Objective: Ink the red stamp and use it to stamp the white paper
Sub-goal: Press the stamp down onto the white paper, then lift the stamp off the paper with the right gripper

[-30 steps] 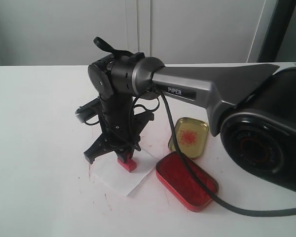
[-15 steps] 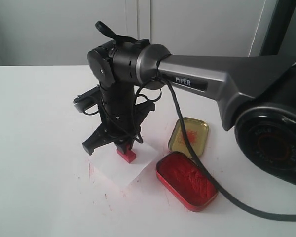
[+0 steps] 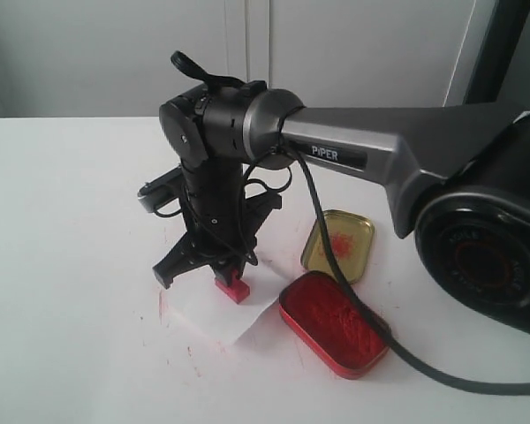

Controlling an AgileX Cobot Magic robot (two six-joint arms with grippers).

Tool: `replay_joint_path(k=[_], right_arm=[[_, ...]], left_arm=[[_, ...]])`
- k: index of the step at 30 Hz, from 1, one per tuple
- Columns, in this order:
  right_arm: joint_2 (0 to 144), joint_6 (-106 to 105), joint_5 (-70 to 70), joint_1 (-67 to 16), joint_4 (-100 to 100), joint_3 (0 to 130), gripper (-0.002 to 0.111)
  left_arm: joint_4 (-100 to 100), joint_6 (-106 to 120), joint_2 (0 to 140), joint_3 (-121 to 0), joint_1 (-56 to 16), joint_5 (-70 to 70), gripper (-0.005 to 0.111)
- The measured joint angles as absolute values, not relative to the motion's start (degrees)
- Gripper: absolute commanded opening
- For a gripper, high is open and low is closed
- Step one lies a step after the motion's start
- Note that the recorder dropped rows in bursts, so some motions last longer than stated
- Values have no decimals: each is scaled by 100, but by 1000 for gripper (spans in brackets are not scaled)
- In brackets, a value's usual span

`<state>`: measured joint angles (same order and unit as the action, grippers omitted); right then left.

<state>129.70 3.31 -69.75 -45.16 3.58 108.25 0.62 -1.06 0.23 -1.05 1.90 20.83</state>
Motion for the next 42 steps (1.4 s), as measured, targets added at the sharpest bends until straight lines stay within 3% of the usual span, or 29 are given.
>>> replay_joint_path(k=[24,42], right_arm=[[12849,489,-6976,-4455,311,10810,0],[12836,-94,-6457,-2980,-1911,10810,0]], left_arm=[[62,-106,23,-105,190,2083,0],[62,-106,23,-105,190,2083,0]])
